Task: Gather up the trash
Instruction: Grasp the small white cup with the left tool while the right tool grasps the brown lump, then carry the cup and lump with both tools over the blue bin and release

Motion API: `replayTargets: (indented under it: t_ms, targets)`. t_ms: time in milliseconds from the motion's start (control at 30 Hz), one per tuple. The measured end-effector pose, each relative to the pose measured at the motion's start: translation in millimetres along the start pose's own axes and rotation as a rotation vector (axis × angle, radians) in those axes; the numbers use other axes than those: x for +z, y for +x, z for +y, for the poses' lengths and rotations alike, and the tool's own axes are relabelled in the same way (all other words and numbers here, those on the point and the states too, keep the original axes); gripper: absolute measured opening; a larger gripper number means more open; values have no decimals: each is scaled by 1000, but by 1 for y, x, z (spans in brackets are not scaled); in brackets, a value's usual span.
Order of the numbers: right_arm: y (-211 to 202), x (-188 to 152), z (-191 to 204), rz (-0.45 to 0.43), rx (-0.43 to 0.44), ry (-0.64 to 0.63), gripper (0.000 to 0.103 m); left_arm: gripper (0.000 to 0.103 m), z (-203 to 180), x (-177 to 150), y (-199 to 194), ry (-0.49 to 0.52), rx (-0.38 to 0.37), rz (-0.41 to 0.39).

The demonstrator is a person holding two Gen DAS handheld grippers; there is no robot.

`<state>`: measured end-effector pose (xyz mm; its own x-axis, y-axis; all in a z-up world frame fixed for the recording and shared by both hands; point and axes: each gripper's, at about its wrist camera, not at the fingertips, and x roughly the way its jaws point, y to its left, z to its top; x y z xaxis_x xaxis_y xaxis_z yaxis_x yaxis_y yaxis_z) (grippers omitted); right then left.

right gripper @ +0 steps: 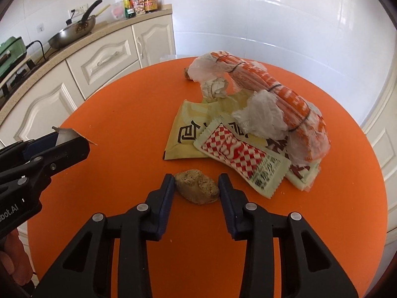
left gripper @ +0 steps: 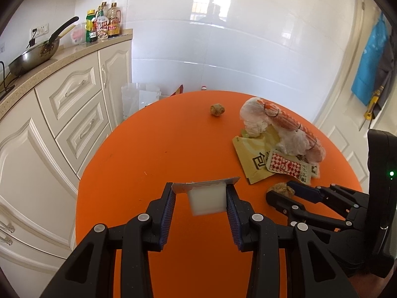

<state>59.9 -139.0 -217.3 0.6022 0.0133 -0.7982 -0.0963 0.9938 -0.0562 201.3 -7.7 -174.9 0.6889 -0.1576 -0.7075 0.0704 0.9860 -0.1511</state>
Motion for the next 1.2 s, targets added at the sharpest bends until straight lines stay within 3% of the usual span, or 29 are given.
replayTargets:
  t_ms: [667,967,1200]
  targets:
    - [-93,-32,-82,-154,7,160,37,36,-78,-14,-34,146,-86,-36]
    - [-152,-47,-131,-257,-58,214,37,36,-144,-13,-61,251,-148,-84]
    - [-217,-75,-186,-339,-175,271,37,36,-217,-13,-81,341,-269,-117]
